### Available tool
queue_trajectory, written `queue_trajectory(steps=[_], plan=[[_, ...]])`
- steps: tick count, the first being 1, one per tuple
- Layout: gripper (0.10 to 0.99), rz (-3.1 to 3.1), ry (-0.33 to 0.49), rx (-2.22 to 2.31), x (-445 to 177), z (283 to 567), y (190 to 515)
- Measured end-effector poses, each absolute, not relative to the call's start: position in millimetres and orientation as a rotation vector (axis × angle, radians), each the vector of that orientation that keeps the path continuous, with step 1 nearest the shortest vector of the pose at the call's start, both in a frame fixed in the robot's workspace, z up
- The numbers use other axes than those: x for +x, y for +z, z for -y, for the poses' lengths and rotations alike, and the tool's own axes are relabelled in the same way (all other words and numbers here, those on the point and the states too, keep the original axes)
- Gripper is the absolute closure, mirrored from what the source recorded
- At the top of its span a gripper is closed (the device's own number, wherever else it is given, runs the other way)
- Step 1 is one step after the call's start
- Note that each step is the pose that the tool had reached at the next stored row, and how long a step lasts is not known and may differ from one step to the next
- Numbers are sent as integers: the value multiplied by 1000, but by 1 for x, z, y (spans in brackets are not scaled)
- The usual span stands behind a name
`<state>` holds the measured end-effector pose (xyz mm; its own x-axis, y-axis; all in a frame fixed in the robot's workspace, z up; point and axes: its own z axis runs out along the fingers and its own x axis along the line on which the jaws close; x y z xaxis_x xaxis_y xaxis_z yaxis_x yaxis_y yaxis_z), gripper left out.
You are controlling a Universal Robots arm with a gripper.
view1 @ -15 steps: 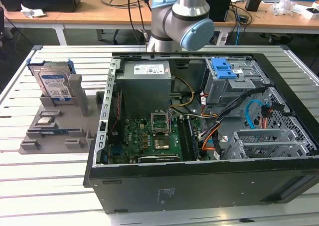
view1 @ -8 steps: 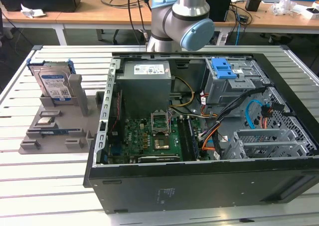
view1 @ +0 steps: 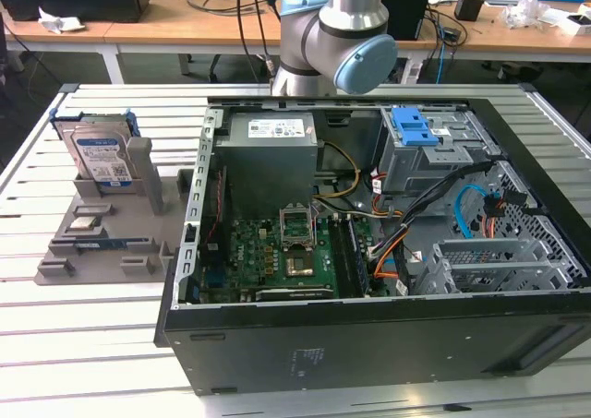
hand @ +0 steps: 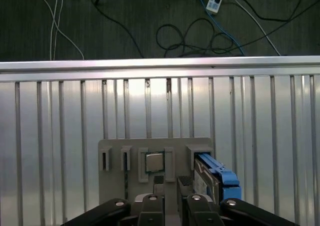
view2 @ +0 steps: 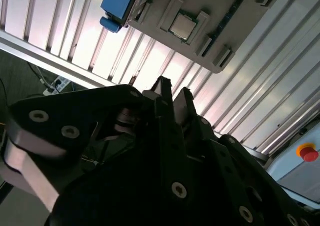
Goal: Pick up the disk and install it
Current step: 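Pick up the disk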
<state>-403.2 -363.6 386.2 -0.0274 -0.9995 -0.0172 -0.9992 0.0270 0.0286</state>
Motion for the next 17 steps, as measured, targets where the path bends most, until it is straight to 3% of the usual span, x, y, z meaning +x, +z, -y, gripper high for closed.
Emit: queue_trajectory(steps=[2, 4, 5, 17], plan=[[729, 2245, -51, 2186, -403, 364, 386], [729, 2245, -51, 2186, -403, 364, 386], [667, 2244, -51, 2186, -403, 364, 386], [667, 2244, -50, 2187, -391, 345, 385]])
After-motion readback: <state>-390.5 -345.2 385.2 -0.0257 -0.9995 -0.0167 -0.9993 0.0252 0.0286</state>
